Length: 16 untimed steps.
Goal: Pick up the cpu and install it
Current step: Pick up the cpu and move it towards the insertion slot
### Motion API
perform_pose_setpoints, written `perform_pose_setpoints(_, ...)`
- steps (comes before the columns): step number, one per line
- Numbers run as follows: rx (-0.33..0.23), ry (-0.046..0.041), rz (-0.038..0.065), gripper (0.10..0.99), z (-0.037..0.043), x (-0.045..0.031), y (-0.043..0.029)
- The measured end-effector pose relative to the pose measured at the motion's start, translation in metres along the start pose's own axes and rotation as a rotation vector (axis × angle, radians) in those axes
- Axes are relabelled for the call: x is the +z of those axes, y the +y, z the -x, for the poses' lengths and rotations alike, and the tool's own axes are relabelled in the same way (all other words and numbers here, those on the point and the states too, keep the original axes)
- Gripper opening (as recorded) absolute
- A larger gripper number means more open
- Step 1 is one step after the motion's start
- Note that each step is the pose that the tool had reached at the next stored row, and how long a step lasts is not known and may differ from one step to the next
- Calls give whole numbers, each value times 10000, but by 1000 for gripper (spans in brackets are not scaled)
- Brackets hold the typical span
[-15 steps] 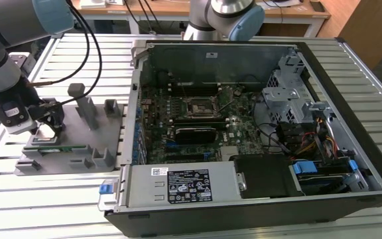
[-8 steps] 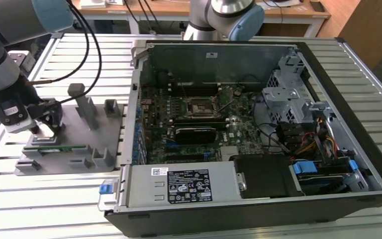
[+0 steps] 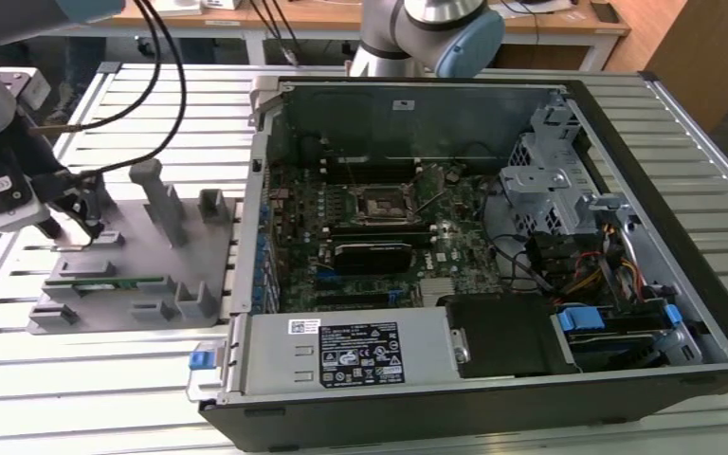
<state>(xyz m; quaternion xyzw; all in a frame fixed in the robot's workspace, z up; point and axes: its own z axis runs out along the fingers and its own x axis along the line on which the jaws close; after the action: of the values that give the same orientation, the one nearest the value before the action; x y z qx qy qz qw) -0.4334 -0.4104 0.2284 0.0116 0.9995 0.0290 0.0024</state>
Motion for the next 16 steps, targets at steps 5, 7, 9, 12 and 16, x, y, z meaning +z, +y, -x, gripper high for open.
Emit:
perform_pose_setpoints(5,0,-1,10,525,1,-227,13)
perform_pose_setpoints(7,0,0,13,525,1,-321,19)
perform_pose_setpoints(9,0,1,14,525,2,-411,24)
perform_pose_setpoints(12,0,1,16,525,2,-548,32)
perform_pose_setpoints(16,0,-1,20,525,3,-729,42)
